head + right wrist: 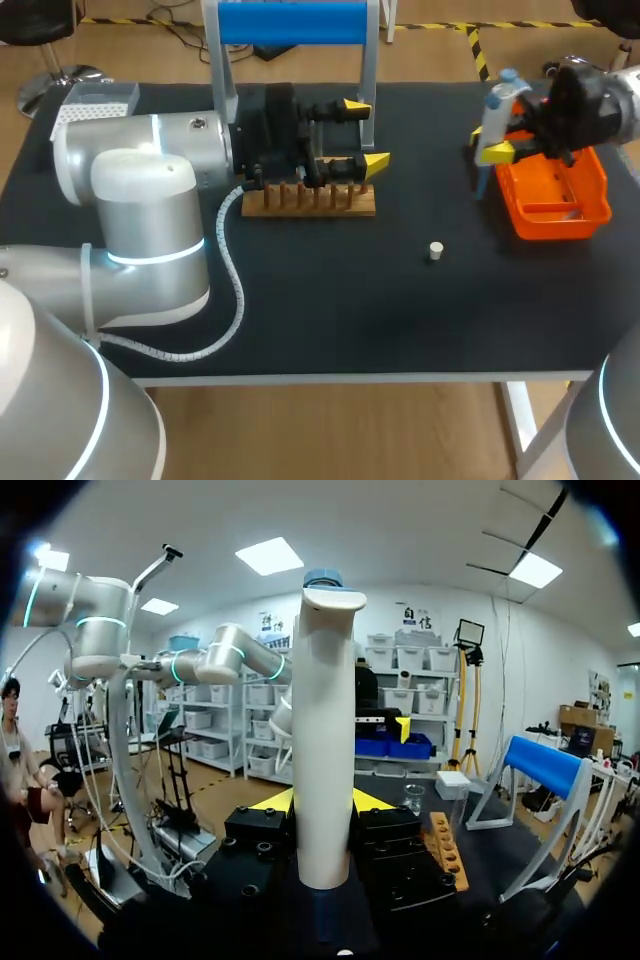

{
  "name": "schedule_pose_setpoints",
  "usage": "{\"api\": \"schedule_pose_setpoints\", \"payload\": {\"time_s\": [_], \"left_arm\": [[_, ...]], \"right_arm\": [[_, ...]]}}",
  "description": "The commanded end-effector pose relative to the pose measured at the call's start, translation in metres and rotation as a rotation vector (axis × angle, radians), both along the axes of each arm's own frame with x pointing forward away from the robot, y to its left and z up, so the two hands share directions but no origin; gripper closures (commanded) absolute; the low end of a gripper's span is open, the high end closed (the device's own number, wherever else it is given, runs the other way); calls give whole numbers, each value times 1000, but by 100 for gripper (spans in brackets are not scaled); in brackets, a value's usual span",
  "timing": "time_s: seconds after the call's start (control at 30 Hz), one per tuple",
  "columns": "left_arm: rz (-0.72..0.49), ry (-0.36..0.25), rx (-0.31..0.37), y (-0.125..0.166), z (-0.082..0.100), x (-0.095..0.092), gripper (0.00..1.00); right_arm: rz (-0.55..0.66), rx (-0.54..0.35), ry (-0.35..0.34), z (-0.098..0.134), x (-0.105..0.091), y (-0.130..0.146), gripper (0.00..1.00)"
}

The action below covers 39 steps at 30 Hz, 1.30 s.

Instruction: Invert the test tube, pick up the pipette, mount the tip to pipette, aspirate from beaker and dispense into the tube, eject the tip, return the pipette, and cap with the stopper.

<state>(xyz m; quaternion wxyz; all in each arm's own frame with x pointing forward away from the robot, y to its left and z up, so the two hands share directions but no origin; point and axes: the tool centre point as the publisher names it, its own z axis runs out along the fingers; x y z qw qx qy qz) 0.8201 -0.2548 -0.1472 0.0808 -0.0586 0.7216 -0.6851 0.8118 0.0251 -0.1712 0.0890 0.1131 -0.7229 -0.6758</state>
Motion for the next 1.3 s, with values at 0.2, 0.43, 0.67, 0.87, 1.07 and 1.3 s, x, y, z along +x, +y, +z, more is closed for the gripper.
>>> {"api": "schedule_pose_setpoints", "payload": {"time_s": [0.2,0.43,0.67,0.87,1.07,1.3], "left_arm": [[5,-2,-3,-1,-1,-1,0],[5,-2,-3,-1,-1,-1,0],[5,-2,-3,-1,-1,-1,0],[5,-2,-3,-1,-1,-1,0],[5,-2,-3,-1,-1,-1,0],[5,-2,-3,-1,-1,-1,0]], "right_arm": [[-149,24,27,-5,-23,55,100],[-178,27,26,-12,-25,78,100],[-185,30,33,-19,-22,103,100],[-148,45,47,-22,-22,118,100],[-144,47,49,-22,-19,126,100],[-152,50,58,-25,-16,141,100]]}}
